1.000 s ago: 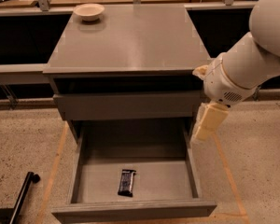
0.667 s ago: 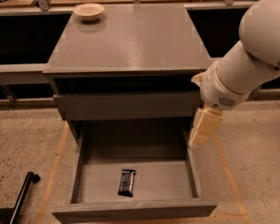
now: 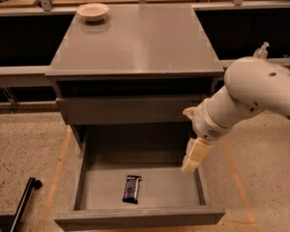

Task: Pick rxbar blueberry from middle drawer and place on counter

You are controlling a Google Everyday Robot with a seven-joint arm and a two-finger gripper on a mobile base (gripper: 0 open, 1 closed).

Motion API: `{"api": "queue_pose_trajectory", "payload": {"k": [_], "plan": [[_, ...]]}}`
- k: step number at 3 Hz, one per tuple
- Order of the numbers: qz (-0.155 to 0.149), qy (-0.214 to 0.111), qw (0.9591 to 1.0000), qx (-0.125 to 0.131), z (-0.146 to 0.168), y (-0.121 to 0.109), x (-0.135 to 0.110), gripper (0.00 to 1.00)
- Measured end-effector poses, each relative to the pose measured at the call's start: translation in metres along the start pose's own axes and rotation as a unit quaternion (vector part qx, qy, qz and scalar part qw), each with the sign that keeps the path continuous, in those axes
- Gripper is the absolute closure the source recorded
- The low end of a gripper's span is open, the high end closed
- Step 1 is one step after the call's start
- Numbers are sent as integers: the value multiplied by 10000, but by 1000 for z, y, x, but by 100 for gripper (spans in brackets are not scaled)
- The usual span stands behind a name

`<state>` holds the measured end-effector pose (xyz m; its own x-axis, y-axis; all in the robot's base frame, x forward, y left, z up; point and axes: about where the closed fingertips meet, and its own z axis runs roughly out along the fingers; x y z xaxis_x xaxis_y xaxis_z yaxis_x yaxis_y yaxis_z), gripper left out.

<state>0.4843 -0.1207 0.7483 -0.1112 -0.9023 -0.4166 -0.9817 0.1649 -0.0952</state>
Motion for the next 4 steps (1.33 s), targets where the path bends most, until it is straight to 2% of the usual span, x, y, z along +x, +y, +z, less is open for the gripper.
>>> {"api": "queue_pose_trajectory", "payload": {"k": [1, 2, 3, 4], "plan": [[40, -223, 9995, -239, 58, 5, -1, 0], [74, -267, 9993, -232, 68, 3, 0, 0], [167, -169, 9993, -276, 77, 10, 5, 0], [190, -280, 9988, -342, 112, 17, 5, 0]]}}
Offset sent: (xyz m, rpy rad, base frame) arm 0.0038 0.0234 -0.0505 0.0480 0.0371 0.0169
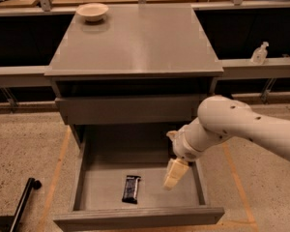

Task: Pick rxbar blueberry from middle drawer and place on counter

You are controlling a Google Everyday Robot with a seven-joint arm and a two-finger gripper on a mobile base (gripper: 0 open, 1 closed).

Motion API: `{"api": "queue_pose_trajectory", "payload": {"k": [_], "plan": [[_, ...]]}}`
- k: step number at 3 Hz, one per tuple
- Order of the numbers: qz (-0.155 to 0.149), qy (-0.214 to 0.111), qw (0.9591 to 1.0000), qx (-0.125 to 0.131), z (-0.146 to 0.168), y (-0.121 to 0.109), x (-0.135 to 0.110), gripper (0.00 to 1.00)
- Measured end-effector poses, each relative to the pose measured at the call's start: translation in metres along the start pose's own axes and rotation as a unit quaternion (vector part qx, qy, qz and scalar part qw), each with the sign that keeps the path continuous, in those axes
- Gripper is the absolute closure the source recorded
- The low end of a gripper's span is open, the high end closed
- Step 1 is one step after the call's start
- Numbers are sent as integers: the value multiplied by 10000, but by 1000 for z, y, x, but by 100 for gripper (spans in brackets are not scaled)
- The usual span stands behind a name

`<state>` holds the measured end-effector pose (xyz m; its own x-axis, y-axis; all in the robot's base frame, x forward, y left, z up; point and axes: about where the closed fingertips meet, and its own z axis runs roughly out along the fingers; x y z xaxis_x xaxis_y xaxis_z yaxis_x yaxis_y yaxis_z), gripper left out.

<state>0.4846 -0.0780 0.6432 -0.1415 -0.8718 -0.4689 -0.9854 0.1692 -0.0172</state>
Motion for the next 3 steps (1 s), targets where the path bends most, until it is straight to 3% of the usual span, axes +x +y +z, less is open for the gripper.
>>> {"api": "queue_pose_trajectory", "payload": {"k": [2, 3], "plan": [[26, -610, 9978, -263, 86, -14, -6, 0], [69, -632, 9974, -336, 95, -11, -2, 0]]}}
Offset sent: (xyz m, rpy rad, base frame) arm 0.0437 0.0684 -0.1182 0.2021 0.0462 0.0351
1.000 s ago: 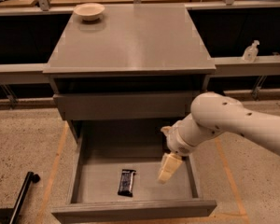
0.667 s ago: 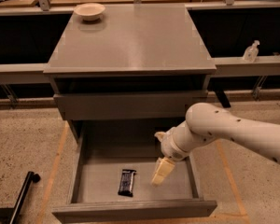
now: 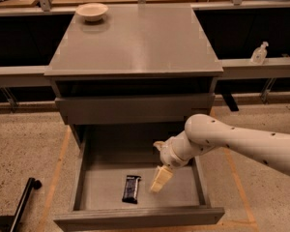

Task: Pick rxbar blueberry from middle drawer and place on counter

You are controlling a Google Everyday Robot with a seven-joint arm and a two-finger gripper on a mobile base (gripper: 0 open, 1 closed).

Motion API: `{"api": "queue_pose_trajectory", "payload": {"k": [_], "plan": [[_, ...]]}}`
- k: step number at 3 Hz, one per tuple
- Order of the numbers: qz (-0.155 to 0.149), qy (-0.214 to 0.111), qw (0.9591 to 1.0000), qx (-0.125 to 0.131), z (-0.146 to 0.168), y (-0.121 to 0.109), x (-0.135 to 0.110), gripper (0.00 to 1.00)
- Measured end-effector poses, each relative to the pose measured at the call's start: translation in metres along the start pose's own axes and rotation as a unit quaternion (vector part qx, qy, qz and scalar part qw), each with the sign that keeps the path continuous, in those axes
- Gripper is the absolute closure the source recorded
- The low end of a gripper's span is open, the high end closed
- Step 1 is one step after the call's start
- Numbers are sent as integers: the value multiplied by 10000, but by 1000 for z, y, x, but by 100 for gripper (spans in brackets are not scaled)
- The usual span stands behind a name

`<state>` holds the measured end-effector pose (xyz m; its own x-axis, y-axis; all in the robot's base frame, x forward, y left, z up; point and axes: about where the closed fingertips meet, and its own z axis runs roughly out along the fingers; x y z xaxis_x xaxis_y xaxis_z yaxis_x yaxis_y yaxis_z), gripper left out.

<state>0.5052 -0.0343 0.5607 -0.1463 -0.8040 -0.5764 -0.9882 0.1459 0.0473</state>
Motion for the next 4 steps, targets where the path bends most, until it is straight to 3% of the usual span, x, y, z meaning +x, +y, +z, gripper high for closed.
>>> {"api": "queue_pose_trajectory", "payload": {"k": [1, 2, 3, 4], "plan": [[113, -119, 9999, 45, 5, 0, 3, 0], [27, -410, 9991, 95, 24, -16, -10, 0], [-56, -679, 9977, 12, 56, -34, -18, 0], [-29, -693, 9975, -116, 96, -43, -15, 0]]}}
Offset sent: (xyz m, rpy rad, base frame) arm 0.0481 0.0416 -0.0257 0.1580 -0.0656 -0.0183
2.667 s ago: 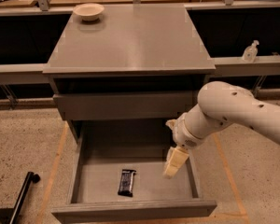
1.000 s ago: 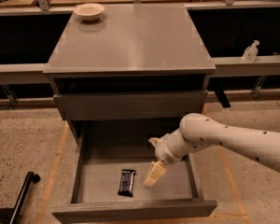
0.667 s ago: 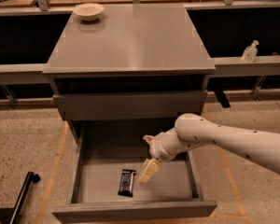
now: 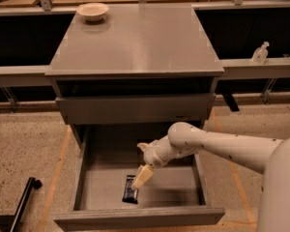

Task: Pick rxbar blueberry from middle drawer and place on counter

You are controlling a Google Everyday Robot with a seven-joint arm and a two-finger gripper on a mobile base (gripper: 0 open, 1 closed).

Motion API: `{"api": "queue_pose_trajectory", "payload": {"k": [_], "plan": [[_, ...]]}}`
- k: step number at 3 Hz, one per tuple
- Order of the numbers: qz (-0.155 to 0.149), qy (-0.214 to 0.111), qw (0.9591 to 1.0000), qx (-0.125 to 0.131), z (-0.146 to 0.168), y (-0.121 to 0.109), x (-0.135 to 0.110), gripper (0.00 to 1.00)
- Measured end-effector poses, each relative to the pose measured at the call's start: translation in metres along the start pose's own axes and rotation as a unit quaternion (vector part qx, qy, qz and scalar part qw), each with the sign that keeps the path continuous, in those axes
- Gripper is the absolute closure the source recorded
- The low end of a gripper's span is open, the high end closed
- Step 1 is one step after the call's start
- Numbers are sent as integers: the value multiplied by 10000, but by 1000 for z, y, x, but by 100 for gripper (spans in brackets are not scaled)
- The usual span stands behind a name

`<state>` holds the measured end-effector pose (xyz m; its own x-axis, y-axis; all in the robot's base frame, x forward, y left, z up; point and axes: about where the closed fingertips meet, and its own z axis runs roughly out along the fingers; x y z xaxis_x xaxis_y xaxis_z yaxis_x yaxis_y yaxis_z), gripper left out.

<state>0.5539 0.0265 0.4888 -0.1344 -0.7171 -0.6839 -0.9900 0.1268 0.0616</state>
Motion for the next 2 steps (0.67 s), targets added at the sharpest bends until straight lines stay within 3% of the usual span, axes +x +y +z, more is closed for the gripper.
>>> {"api": "queue_pose_trajectory", "payload": {"k": [2], "plan": [[322, 341, 9988, -135, 79, 6, 28, 0]]}}
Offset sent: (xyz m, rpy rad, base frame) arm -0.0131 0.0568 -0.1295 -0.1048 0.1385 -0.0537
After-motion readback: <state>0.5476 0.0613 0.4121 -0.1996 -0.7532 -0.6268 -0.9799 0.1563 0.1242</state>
